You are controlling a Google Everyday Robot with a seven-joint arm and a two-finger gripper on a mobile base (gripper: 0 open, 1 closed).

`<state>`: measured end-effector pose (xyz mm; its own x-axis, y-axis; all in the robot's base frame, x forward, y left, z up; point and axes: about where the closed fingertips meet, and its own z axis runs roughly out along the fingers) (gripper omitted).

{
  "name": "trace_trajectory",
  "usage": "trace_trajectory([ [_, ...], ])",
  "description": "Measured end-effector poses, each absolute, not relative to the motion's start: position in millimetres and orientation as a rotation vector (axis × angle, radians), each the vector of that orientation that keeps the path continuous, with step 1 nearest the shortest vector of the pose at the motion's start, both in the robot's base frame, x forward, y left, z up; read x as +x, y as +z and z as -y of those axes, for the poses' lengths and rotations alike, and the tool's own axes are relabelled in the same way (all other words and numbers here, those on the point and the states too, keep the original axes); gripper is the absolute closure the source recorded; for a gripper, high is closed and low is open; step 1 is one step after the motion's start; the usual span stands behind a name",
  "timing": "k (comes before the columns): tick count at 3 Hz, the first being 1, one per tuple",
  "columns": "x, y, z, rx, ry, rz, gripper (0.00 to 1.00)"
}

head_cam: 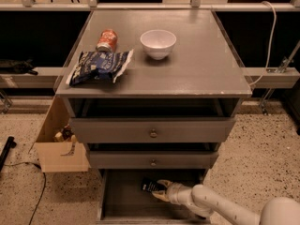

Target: Pick rxbar blueberry from bottom drawer and place on counter

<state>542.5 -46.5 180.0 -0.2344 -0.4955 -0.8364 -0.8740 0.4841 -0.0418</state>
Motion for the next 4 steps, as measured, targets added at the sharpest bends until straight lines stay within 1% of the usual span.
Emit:
trace_trajectory([
  [1,538,185,48,-1.136,0.569,-1.886,1.00],
  [3,512,225,93,-1.094,0.515,-1.916,1.00],
  [4,502,261,117,-1.113,0.481,-1.898,1.00],
])
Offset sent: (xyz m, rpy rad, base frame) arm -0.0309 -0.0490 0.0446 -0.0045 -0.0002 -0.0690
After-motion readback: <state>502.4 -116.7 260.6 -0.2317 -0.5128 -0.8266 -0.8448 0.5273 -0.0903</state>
